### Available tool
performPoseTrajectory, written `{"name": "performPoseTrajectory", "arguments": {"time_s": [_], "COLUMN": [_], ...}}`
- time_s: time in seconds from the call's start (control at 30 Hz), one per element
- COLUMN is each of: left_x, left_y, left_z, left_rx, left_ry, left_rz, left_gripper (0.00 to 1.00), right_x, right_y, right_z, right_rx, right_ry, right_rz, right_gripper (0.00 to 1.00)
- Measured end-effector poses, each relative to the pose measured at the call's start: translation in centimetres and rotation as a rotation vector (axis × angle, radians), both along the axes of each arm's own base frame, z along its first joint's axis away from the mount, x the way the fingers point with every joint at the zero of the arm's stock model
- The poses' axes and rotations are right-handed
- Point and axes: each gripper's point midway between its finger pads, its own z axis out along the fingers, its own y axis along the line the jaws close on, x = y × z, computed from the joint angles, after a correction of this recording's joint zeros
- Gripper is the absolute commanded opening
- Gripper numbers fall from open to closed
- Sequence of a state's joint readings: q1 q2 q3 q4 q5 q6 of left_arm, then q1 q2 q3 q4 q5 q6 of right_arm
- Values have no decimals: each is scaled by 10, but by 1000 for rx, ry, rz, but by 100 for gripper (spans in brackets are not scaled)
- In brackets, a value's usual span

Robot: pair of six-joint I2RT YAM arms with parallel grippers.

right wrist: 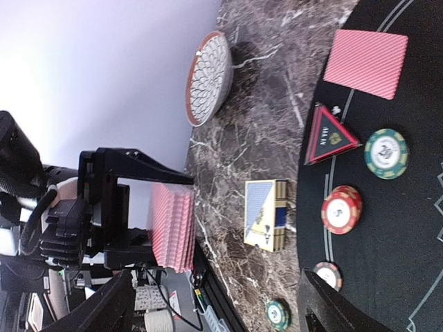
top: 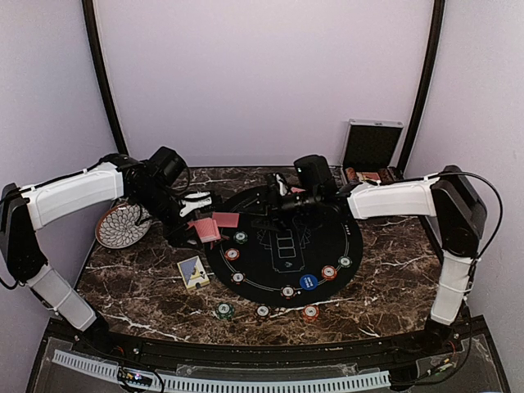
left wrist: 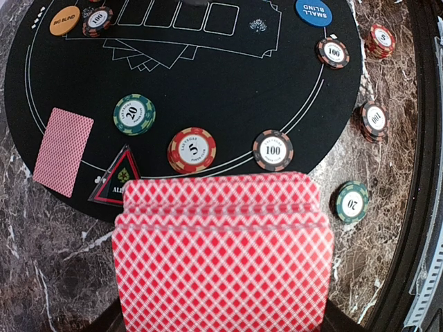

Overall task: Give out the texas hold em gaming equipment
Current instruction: Pick up the poker card from the face-down deck piles.

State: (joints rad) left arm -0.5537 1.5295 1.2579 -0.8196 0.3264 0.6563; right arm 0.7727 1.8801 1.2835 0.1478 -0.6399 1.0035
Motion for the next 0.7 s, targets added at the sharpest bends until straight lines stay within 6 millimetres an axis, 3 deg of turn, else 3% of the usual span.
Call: {"name": "performPoseTrajectory", "arguments": {"time_s": [0.4,0.7], "left_x": [3,3], "left_y": [-3,-3], "left_z": [7,7], "left_rx": [-17,-18], "left_ry": [-11,-10], "left_rz": [5,6], "left_gripper": [0,0], "right_x": [-32,-41], "right_y": [47,67], "right_z": [-15,0], "right_rx": [67,129], "right_ry": [81,80], "right_rz": [120,166], "right_gripper": [80,80]}}
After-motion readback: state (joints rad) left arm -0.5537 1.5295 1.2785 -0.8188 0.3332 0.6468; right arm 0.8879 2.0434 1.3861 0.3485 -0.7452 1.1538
